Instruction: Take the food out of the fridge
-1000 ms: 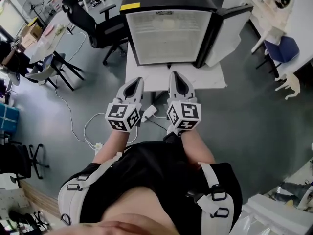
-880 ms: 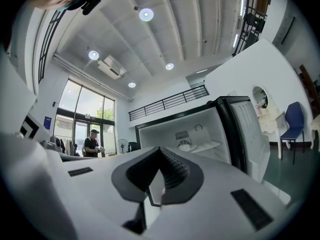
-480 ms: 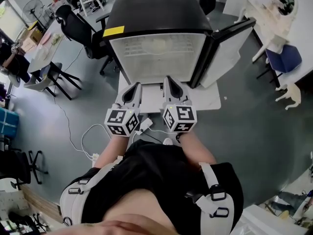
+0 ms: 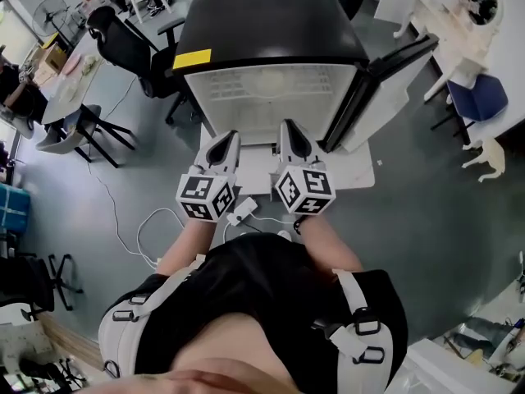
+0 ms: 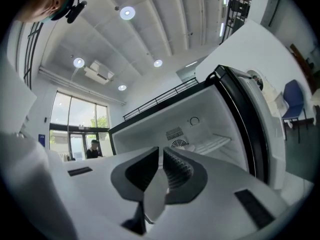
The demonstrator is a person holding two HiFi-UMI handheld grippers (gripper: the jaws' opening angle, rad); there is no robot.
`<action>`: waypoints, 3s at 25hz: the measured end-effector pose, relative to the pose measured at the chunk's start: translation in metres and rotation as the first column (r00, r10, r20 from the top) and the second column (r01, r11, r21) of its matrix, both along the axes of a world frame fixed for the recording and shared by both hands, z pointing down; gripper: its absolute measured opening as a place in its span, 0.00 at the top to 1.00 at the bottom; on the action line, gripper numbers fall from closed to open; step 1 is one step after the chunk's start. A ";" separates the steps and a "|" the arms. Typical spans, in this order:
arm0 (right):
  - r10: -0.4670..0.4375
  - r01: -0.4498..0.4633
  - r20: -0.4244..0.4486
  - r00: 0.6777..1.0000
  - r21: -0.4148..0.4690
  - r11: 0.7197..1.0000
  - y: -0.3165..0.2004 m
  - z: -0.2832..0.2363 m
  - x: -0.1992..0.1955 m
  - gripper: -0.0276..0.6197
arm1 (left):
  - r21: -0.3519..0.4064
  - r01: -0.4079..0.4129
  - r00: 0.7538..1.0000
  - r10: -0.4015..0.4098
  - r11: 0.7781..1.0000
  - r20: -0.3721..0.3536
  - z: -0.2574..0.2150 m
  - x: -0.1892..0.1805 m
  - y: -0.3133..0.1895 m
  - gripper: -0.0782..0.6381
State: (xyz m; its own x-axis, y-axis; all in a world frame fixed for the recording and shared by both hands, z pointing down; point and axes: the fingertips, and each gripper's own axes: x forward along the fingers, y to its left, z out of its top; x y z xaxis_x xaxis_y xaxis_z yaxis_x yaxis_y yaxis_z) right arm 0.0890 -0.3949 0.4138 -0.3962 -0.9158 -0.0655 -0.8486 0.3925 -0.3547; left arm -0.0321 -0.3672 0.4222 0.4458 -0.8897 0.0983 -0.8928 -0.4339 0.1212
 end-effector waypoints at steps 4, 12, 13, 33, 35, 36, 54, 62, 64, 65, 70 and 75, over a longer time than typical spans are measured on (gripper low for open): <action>0.065 -0.040 0.200 0.978 -0.126 0.991 -0.019 0.020 0.013 0.75 | -0.010 0.002 1.000 -0.002 1.000 0.002 0.005 -0.006 -0.004 0.89; 0.132 0.155 0.663 0.737 -0.356 0.922 -0.060 0.058 0.001 0.67 | -0.022 0.015 1.000 -0.015 1.000 0.007 0.010 -0.022 -0.011 0.89; 0.142 0.180 0.701 0.699 -0.365 0.914 -0.066 0.061 -0.002 0.65 | -0.024 0.016 1.000 -0.016 1.000 0.009 0.011 -0.024 -0.011 0.89; 0.253 0.234 0.747 0.615 -0.479 0.846 -0.124 0.087 -0.029 0.84 | -0.043 0.093 0.995 -0.092 0.995 0.026 0.016 -0.066 0.002 0.89; 0.246 0.247 0.753 0.610 -0.475 0.845 -0.123 0.084 -0.030 0.90 | -0.046 0.095 0.995 -0.093 0.994 0.029 0.017 -0.066 0.003 0.89; 0.246 0.252 0.757 0.606 -0.476 0.843 -0.122 0.083 -0.031 0.90 | -0.048 0.095 0.995 -0.094 0.994 0.031 0.018 -0.065 0.004 0.89; 0.164 0.320 0.808 0.565 -0.398 0.860 -0.075 0.062 -0.008 0.91 | -0.045 0.025 1.000 -0.024 0.999 0.017 0.020 -0.040 0.003 0.89; 0.190 0.316 0.834 0.518 -0.393 0.863 -0.028 0.059 0.025 0.91 | -0.047 -0.027 1.000 0.027 0.999 0.001 0.023 -0.025 -0.001 0.89; 0.193 0.312 0.838 0.510 -0.390 0.867 -0.017 0.059 0.033 0.91 | -0.047 -0.042 0.999 0.042 0.998 -0.003 0.023 -0.021 -0.002 0.89; 0.196 0.312 0.841 0.505 -0.389 0.867 -0.012 0.060 0.037 0.91 | -0.048 -0.049 0.999 0.049 0.998 -0.004 0.023 -0.019 -0.002 0.89; 0.196 0.301 0.854 0.482 -0.372 0.878 0.016 0.062 0.057 0.91 | -0.057 -0.086 0.996 0.086 0.995 -0.011 0.027 -0.008 -0.002 0.89; 0.185 0.274 0.858 0.479 -0.347 0.897 0.036 0.067 0.074 0.91 | -0.065 -0.128 0.992 0.128 0.990 -0.015 0.031 0.006 -0.002 0.89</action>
State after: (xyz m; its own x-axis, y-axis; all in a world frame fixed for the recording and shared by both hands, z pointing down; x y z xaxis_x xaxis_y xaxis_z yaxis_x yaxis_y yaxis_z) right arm 0.1632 -0.3587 0.4805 -0.3859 -0.9213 -0.0472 -0.0033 0.0526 -0.9986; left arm -0.0262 -0.3693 0.4532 0.5569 -0.8170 0.1496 -0.8290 -0.5353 0.1622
